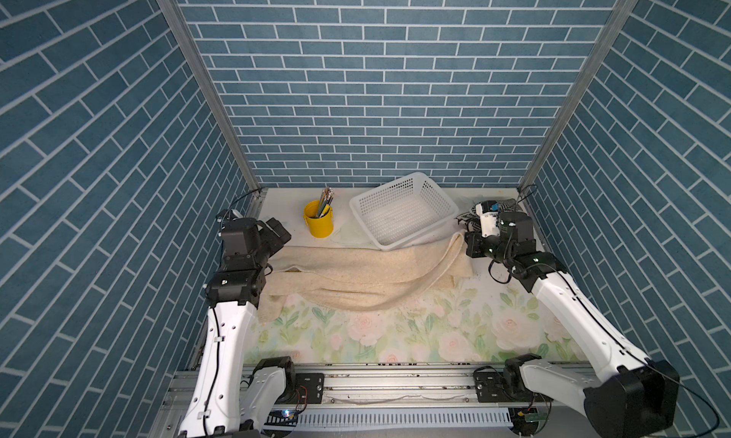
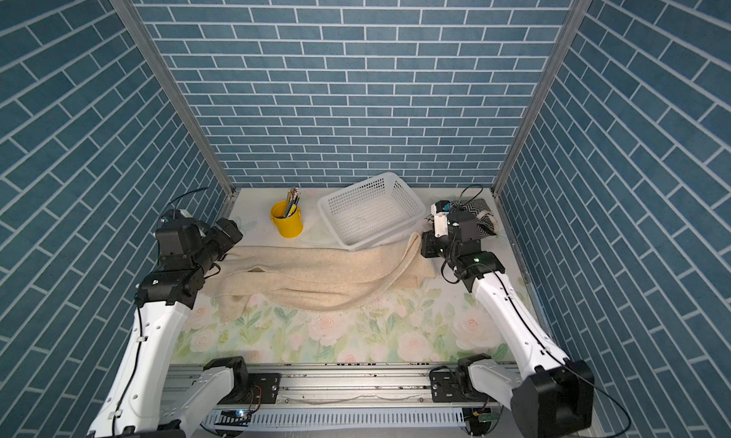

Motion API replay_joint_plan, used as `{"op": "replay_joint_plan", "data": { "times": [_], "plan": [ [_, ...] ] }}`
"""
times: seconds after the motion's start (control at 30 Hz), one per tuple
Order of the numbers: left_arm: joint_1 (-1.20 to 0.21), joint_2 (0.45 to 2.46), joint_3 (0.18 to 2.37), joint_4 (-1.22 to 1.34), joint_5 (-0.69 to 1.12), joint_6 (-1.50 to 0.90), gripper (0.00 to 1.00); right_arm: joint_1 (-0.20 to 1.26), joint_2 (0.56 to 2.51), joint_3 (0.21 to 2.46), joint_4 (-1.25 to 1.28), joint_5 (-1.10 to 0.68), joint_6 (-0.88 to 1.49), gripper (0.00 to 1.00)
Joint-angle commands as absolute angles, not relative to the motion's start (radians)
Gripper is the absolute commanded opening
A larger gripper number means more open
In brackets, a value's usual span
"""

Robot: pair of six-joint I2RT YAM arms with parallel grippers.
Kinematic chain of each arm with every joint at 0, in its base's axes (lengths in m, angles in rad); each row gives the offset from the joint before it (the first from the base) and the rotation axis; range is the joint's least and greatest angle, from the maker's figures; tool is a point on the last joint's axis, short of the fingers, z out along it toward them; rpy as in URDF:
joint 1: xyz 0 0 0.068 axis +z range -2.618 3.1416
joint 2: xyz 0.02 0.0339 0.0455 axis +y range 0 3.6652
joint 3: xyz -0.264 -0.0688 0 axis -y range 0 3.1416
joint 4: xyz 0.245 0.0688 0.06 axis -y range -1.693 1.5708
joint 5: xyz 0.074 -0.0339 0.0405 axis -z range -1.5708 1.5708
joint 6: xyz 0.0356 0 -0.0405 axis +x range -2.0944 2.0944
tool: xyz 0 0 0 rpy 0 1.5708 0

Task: Roll up the scarf and place it into the basket
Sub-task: Flatten out the scarf at the center of the board.

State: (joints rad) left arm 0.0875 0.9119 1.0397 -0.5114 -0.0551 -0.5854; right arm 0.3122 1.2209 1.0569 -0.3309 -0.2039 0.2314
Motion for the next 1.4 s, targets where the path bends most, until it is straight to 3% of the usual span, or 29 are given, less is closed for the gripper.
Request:
{"op": "replay_joint_plan", "data": {
  "times": [0.0, 0.2, 0.27, 0.3, 0.37, 0.43, 0.73, 0.87, 1.37],
  "plan": [
    [0.095, 0.915, 1.059, -0.546, -0.033, -0.56, 1.0, 0.364, 1.224, 1.214, -0.32, -0.237, 0.166, 0.0],
    [0.095, 0.909, 1.005, -0.493, -0.015, -0.564, 1.0, 0.43, 0.938, 1.048, -0.737, 0.004, 0.268, 0.03],
    [0.095, 0.933, 1.0, -0.468, 0.008, -0.569, 1.0, 0.436, 0.851, 1.003, -0.85, 0.061, 0.352, 0.47],
    [0.095, 0.95, 1.002, -0.455, 0.03, -0.573, 1.0, 0.436, 0.811, 0.993, -0.88, 0.087, 0.388, 0.6],
    [0.095, 0.981, 1.007, -0.428, 0.059, -0.581, 1.0, 0.436, 0.771, 0.989, -0.904, 0.163, 0.424, 0.78],
    [0.095, 0.995, 1.007, -0.401, 0.08, -0.591, 1.0, 0.435, 0.786, 0.989, -0.905, 0.245, 0.419, 0.84],
    [0.093, 0.982, 0.914, -0.338, 0.199, -0.595, 1.0, 0.33, 1.059, 0.875, -0.622, 0.218, 0.365, 0.87],
    [0.092, 0.98, 0.895, -0.348, 0.239, -0.563, 1.0, 0.227, 1.162, 0.778, -0.49, 0.082, 0.391, 0.79],
    [0.091, 1.051, 0.897, -0.291, 0.282, -0.535, 1.0, 0.219, 1.286, 0.525, -0.212, -0.208, 0.547, 0.61]
  ]
}}
